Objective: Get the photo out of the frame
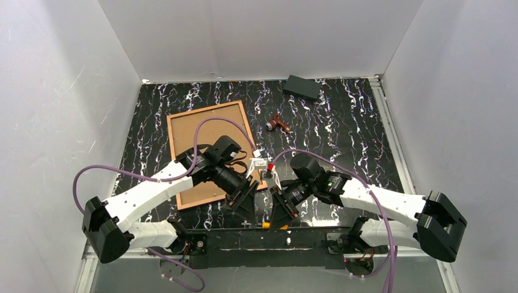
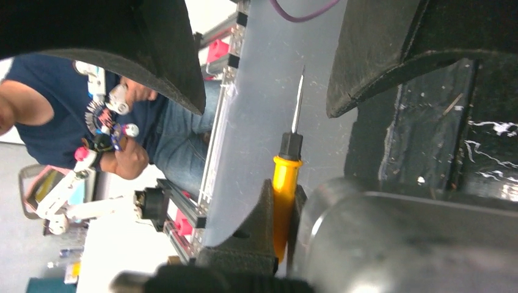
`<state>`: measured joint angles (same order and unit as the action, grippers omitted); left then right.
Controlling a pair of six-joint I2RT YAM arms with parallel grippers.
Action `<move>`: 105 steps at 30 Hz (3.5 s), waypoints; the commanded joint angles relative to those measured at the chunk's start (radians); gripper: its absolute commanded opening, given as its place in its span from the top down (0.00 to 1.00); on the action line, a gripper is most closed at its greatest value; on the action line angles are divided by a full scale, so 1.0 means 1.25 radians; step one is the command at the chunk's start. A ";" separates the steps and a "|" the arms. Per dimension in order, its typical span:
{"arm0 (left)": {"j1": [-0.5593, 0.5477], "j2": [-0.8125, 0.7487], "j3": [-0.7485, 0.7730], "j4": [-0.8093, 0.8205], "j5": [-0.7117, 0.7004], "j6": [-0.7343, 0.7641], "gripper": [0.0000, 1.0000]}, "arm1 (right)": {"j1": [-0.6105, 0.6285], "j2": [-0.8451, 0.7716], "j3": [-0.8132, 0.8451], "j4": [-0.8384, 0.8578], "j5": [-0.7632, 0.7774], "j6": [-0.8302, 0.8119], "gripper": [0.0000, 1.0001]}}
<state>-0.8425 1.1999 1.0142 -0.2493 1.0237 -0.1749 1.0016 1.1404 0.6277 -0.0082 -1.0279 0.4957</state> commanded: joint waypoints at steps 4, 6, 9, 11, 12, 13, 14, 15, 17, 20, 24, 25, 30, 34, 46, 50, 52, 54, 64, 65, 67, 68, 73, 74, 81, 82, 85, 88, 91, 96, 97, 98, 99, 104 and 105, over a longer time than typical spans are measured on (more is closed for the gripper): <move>-0.048 -0.072 -0.097 0.053 -0.063 -0.026 0.33 | 0.001 -0.039 0.053 0.087 0.141 0.005 0.99; -0.048 -0.100 -0.112 0.078 -0.086 -0.039 0.35 | 0.001 -0.051 0.045 0.076 0.165 0.006 0.99; -0.047 -0.156 -0.137 0.106 -0.109 -0.053 0.36 | -0.002 -0.069 0.030 0.075 0.180 0.009 0.99; -0.046 -0.179 -0.152 0.128 -0.101 -0.071 0.35 | -0.003 -0.080 0.024 0.078 0.180 0.011 0.99; -0.046 -0.182 -0.153 0.132 -0.095 -0.075 0.35 | -0.003 -0.084 0.024 0.079 0.179 0.013 0.99; -0.046 -0.176 -0.149 0.128 -0.091 -0.078 0.36 | -0.004 -0.086 0.026 0.079 0.179 0.013 0.99; -0.046 -0.166 -0.143 0.119 -0.082 -0.076 0.38 | -0.004 -0.086 0.031 0.078 0.178 0.011 0.99; -0.046 -0.155 -0.134 0.108 -0.071 -0.072 0.40 | -0.004 -0.083 0.036 0.075 0.176 0.009 0.99; -0.047 -0.140 -0.124 0.087 -0.060 -0.062 0.44 | -0.004 -0.083 0.042 0.072 0.174 0.006 0.99; -0.046 -0.141 -0.123 0.091 -0.063 -0.057 0.52 | -0.004 -0.066 0.056 0.056 0.162 0.000 0.99; -0.047 -0.126 -0.113 0.112 -0.053 -0.065 0.64 | -0.004 -0.043 0.074 0.049 0.145 -0.008 0.99; -0.047 -0.119 -0.107 0.111 -0.050 -0.065 0.67 | -0.004 -0.042 0.077 0.047 0.146 -0.010 0.99; -0.046 -0.112 -0.090 0.091 -0.076 -0.048 1.00 | -0.005 -0.051 0.087 0.032 0.193 -0.026 0.99; -0.045 -0.145 -0.119 0.108 -0.204 -0.066 1.00 | -0.013 -0.058 0.077 0.044 0.259 -0.011 0.96; 0.030 -0.229 -0.184 0.298 -0.311 -0.236 1.00 | -0.067 -0.142 -0.124 0.445 0.475 0.291 0.12; 0.062 -0.216 -0.218 0.455 -0.259 -0.368 1.00 | -0.067 -0.101 -0.174 0.661 0.486 0.416 0.12; 0.066 -0.198 -0.241 0.564 -0.230 -0.455 1.00 | -0.067 -0.076 -0.184 0.729 0.504 0.454 0.13; 0.066 -0.177 -0.246 0.640 -0.204 -0.503 1.00 | -0.069 -0.053 -0.200 0.811 0.522 0.491 0.14; 0.068 -0.190 -0.252 0.668 -0.165 -0.518 1.00 | -0.140 0.013 -0.240 0.969 0.484 0.605 0.29; 0.068 -0.191 -0.253 0.666 -0.162 -0.517 1.00 | -0.143 0.010 -0.245 0.970 0.479 0.605 0.31; 0.068 -0.190 -0.252 0.669 -0.155 -0.519 1.00 | -0.144 0.009 -0.256 0.991 0.471 0.605 0.32; 0.068 -0.189 -0.252 0.674 -0.152 -0.523 1.00 | -0.146 0.011 -0.262 1.006 0.468 0.608 0.33; 0.068 -0.179 -0.250 0.691 -0.141 -0.533 1.00 | -0.150 0.038 -0.251 1.066 0.400 0.611 0.40; 0.068 -0.176 -0.248 0.696 -0.134 -0.536 1.00 | -0.150 0.045 -0.248 1.081 0.388 0.611 0.41; 0.070 -0.169 -0.245 0.708 -0.115 -0.544 1.00 | -0.151 0.117 -0.231 1.194 0.344 0.648 0.53; 0.070 -0.169 -0.247 0.714 -0.112 -0.549 1.00 | -0.153 0.129 -0.233 1.215 0.351 0.658 0.52; 0.070 -0.170 -0.252 0.721 -0.110 -0.552 1.00 | -0.155 0.152 -0.226 1.237 0.355 0.672 0.49; 0.070 -0.173 -0.257 0.722 -0.109 -0.553 1.00 | -0.155 0.165 -0.214 1.243 0.355 0.677 0.48; 0.070 -0.174 -0.259 0.723 -0.108 -0.554 1.00 | -0.155 0.159 -0.204 1.211 0.361 0.667 0.49; 0.070 -0.179 -0.263 0.721 -0.108 -0.548 1.00 | -0.156 0.153 -0.195 1.193 0.362 0.661 0.60; 0.072 -0.180 -0.263 0.719 -0.109 -0.548 1.00 | -0.155 0.153 -0.194 1.190 0.358 0.660 0.63; 0.073 -0.181 -0.262 0.720 -0.108 -0.547 1.00 | -0.155 0.154 -0.195 1.191 0.354 0.659 0.64; 0.073 -0.180 -0.262 0.719 -0.108 -0.547 1.00 | -0.155 0.155 -0.199 1.192 0.352 0.660 0.64; 0.088 -0.182 -0.255 0.671 -0.131 -0.539 1.00 | -0.154 0.152 -0.213 1.189 0.351 0.660 0.99; 0.095 -0.186 -0.245 0.620 -0.148 -0.527 1.00 | -0.154 0.145 -0.221 1.180 0.362 0.656 0.99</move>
<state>-0.7471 0.9936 0.6933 0.6029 0.8303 -0.8650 0.8074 1.3418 0.3500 1.4517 -0.5850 1.3334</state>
